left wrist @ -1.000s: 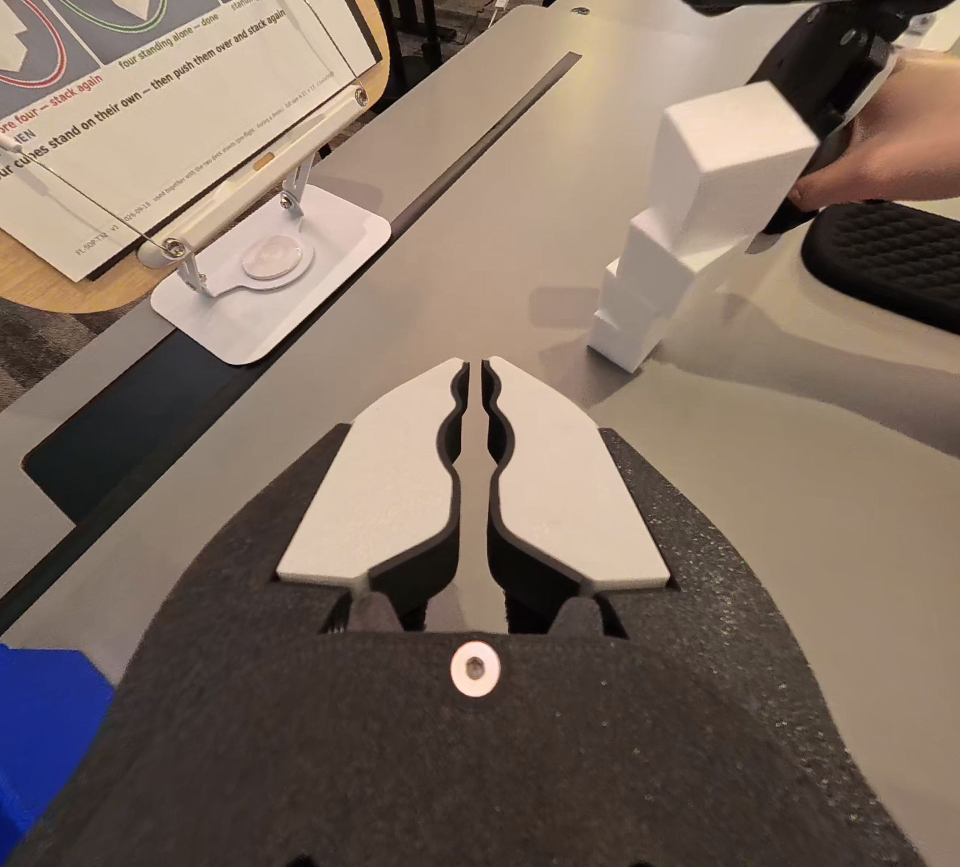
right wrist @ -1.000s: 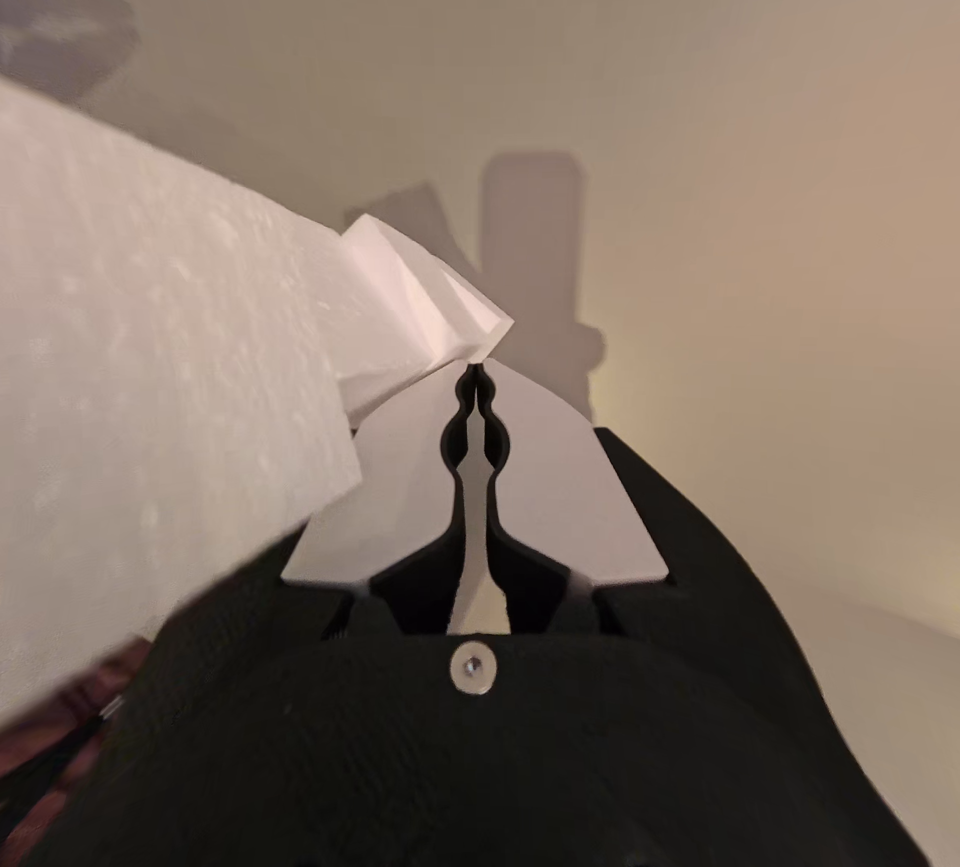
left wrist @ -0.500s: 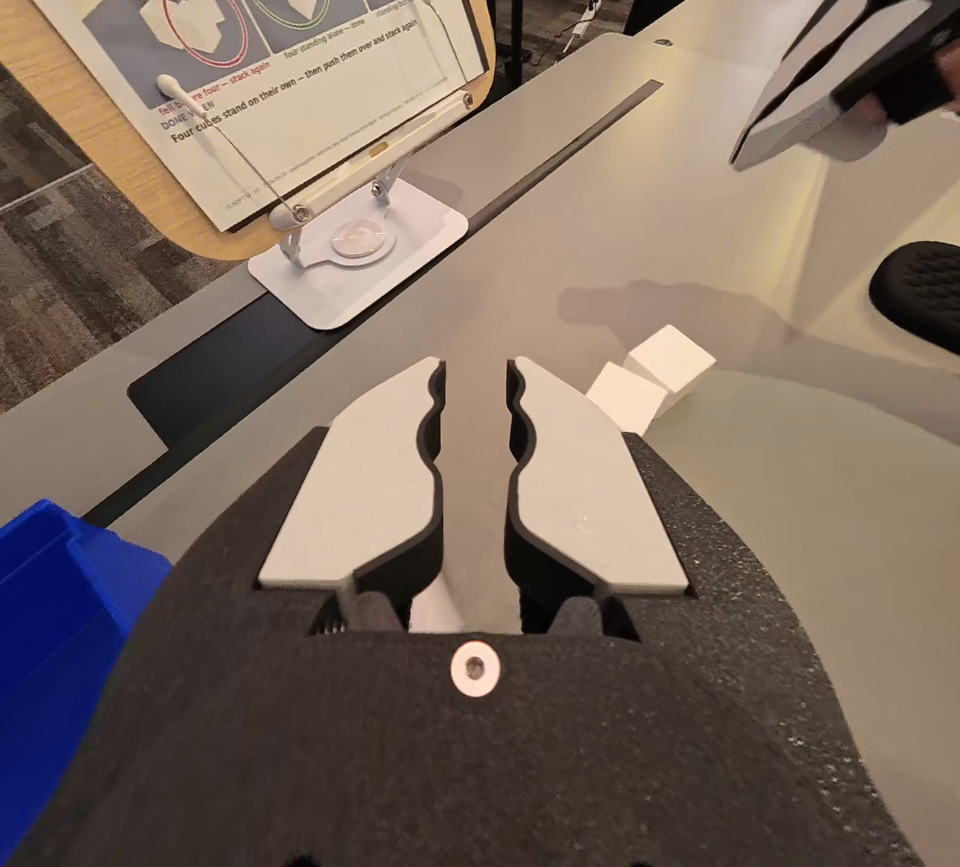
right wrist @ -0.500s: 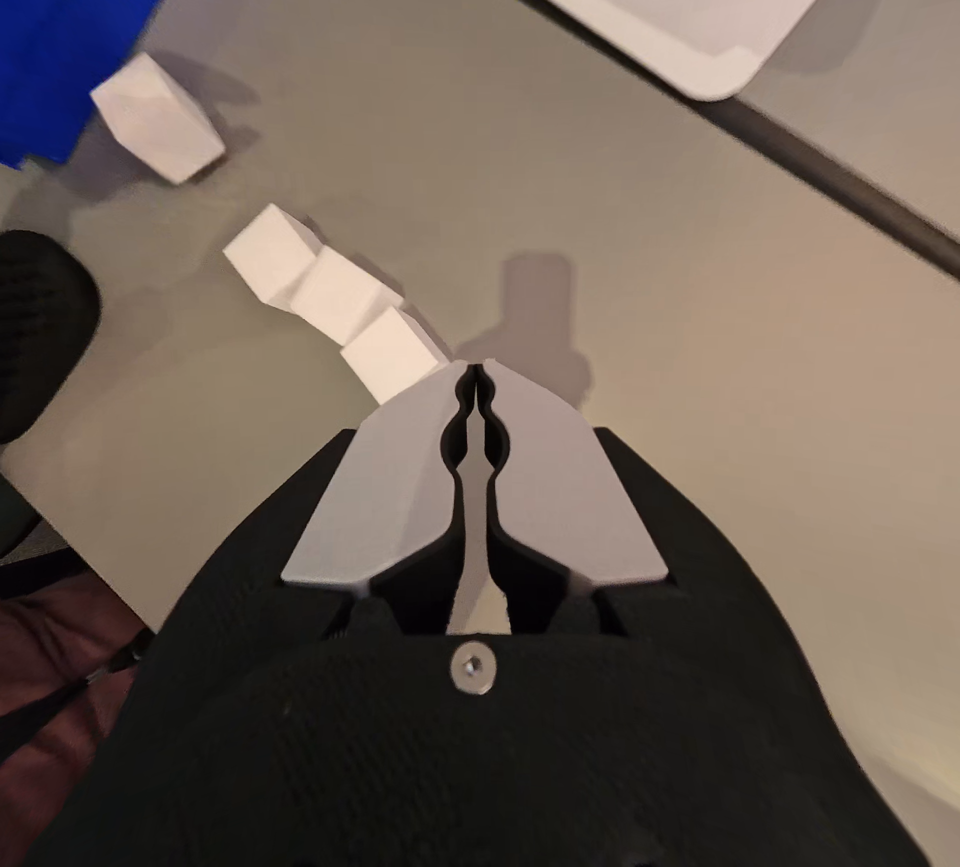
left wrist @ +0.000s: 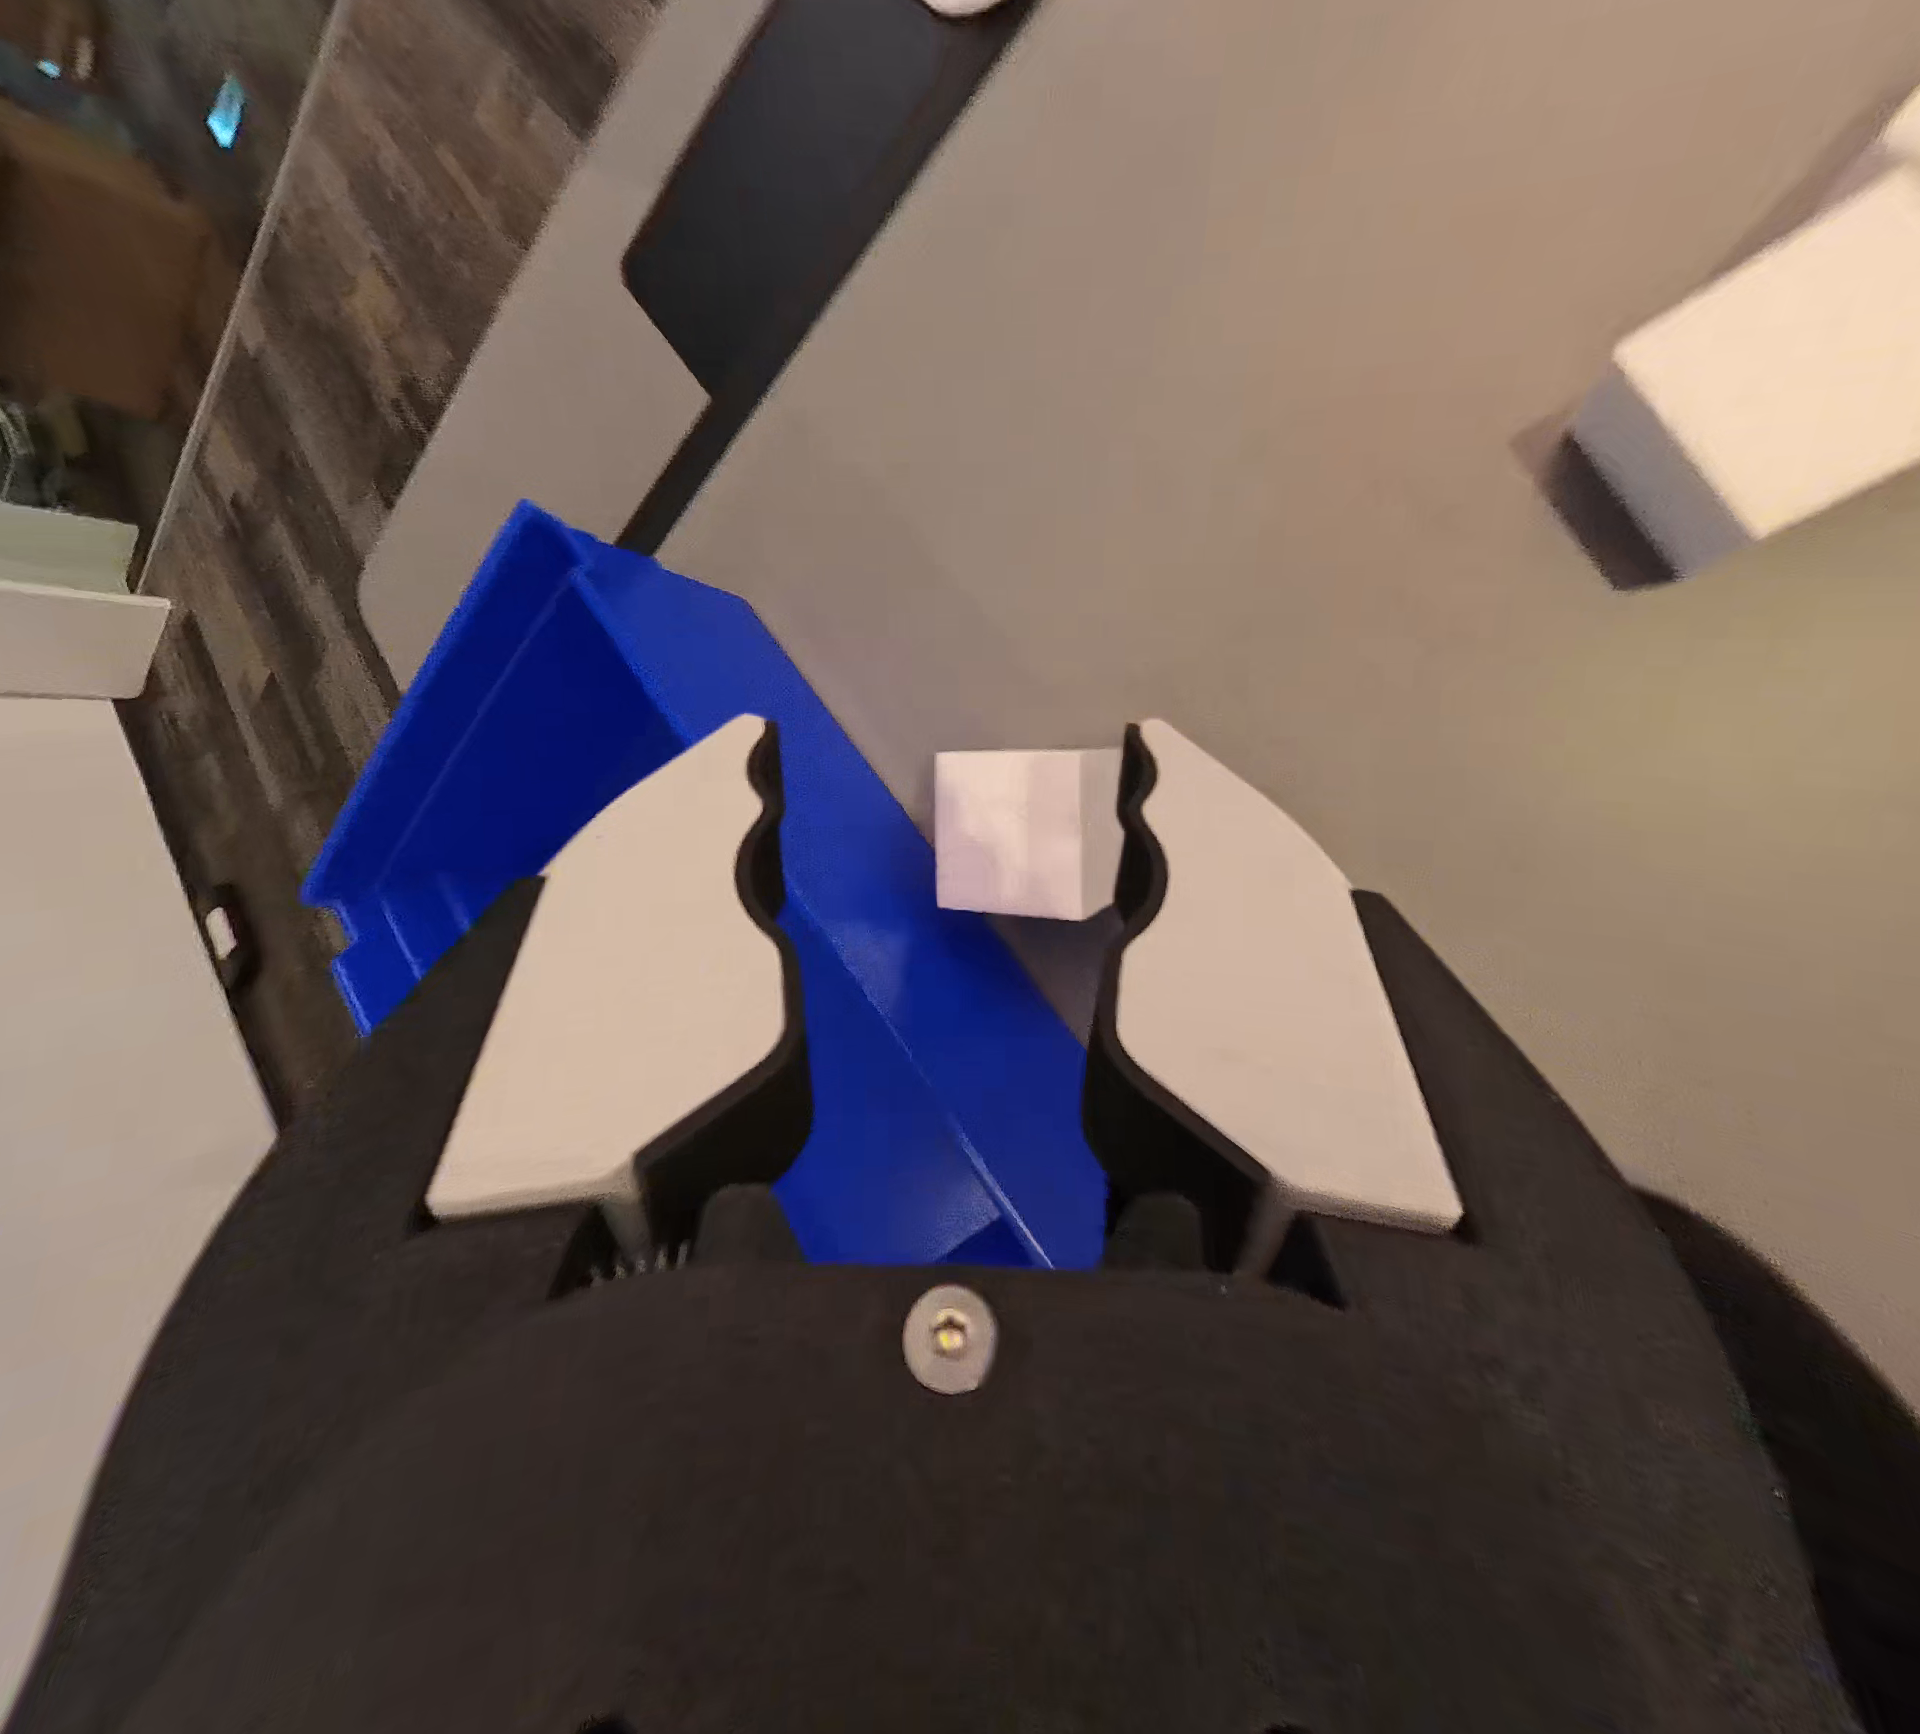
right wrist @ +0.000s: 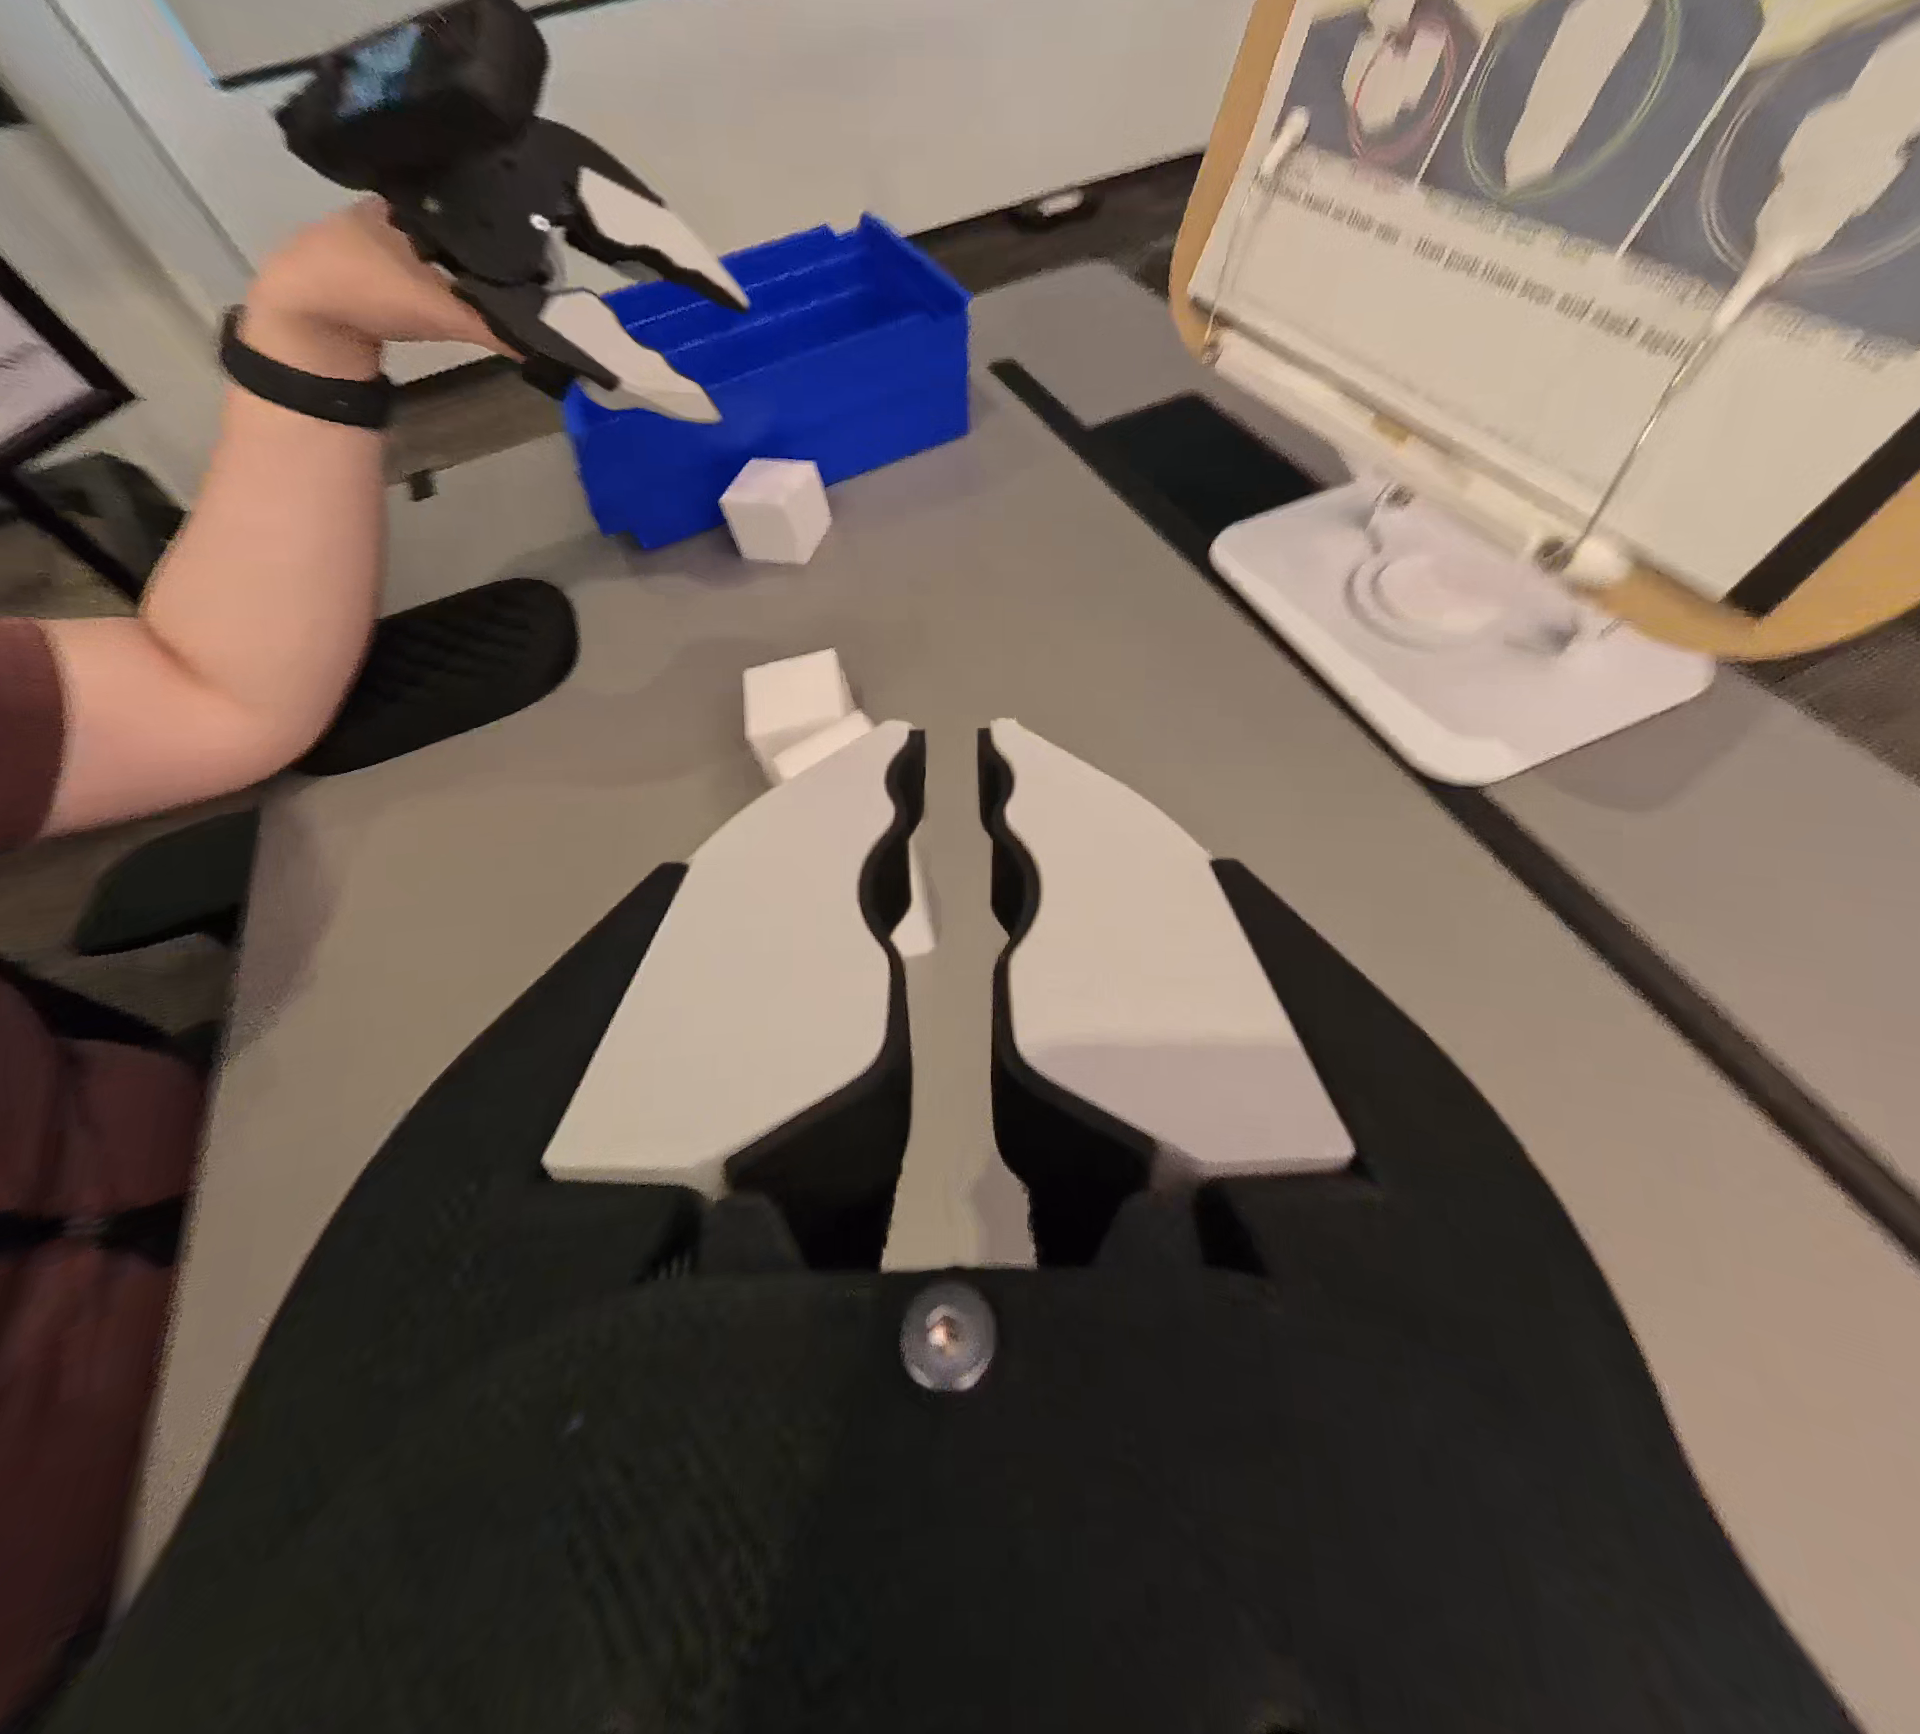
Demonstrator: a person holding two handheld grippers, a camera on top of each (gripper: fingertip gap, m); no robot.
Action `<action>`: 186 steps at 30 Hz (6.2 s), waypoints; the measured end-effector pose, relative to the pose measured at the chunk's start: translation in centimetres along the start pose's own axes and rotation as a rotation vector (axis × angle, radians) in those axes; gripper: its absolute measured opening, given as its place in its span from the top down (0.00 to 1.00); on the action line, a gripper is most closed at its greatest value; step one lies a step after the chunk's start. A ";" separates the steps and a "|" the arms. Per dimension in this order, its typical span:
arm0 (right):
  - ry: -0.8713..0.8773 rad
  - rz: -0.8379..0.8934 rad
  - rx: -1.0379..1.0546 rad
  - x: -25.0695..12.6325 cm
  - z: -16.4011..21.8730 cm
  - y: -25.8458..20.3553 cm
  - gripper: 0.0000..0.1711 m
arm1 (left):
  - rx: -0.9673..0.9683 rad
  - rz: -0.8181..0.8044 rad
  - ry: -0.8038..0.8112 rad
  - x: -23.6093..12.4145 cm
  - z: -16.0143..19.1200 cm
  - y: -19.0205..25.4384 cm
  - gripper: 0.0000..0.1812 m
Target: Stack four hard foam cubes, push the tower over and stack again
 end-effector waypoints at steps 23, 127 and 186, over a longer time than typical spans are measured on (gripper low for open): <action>-0.092 -0.054 0.092 -0.2 2.1 1.6 0.93 | -0.008 0.127 -0.525 8.1 3.6 1.7 0.69; -0.330 -0.190 -0.289 13.0 9.4 -7.1 0.67 | 0.332 0.268 -0.128 4.7 -2.3 6.5 0.64; -0.245 -0.238 -0.303 19.7 12.3 -8.8 0.54 | 0.530 0.351 -0.057 0.9 -9.8 10.8 0.52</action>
Point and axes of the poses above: each gripper's, where its closed fingertips meet, x out along the fingers, z out of its underside, y = z × x across the jaws, the point moved 7 cm from there along -x, back along the fingers, and after that the axes turned 14 degrees about z, right-handed, at the moved point
